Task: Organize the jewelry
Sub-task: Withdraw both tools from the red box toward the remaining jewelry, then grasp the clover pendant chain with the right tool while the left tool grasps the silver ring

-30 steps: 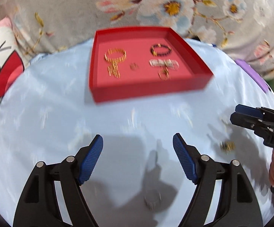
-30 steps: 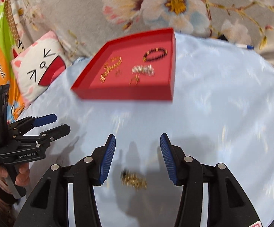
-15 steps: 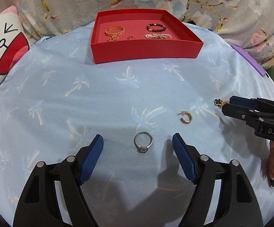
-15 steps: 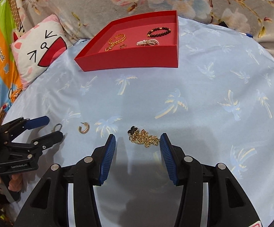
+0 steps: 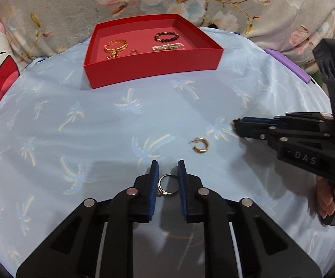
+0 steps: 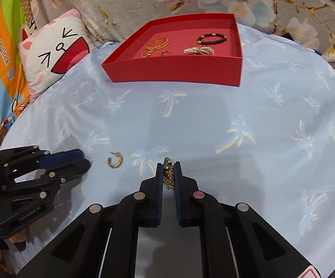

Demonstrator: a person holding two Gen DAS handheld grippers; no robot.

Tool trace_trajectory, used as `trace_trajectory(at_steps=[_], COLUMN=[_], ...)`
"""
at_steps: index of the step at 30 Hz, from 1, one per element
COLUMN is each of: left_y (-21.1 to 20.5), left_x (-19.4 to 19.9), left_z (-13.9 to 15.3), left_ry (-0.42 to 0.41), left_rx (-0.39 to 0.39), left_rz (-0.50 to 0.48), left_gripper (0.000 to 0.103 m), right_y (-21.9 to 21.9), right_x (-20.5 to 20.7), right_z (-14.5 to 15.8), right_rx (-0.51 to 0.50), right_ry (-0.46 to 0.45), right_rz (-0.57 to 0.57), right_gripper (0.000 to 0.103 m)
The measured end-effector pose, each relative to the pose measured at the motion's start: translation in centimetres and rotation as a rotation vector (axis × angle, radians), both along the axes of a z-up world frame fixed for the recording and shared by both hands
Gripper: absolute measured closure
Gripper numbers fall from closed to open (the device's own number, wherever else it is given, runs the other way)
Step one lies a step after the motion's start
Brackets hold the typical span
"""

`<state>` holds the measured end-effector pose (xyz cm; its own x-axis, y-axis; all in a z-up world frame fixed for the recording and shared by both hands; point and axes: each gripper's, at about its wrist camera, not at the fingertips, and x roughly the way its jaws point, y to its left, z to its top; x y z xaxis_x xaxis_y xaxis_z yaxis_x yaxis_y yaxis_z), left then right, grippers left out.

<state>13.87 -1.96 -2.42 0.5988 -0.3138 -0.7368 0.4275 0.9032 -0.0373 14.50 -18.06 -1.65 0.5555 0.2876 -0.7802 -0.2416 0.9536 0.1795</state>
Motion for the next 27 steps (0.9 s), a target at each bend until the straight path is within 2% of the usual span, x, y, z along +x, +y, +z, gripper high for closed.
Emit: trace_trajectory(at_steps=[1,6,14,18,27], left_y=[-0.1,0.2,0.6,0.8,1.1], left_x=[0.0,0.2,0.4,0.4,0.2], left_z=[0.0,0.0,0.0,0.0,0.0], left_ry=[0.001,0.008,0.010,0.012,0.010], left_rx=[0.000,-0.011,-0.014,-0.015,-0.012], left_rz=[-0.001,0.011,0.025,0.030,0.036], left_gripper=[0.095,0.103,0.103,0.103,0.102], right_y=[0.3,2.0,4.1,4.6,5.6], right_x=[-0.1,-0.2,0.3,0.1,0.3], right_z=[0.0,0.3,0.0,0.1,0.0], right_rx=[0.013,0.064,0.099,0.078,0.026], right_ry=[0.002,0.001,0.027,0.014,0.002], right_rz=[0.010,0.051,0.114,0.113,0.121], right_gripper=[0.096,0.096,0.096,0.087,0.076])
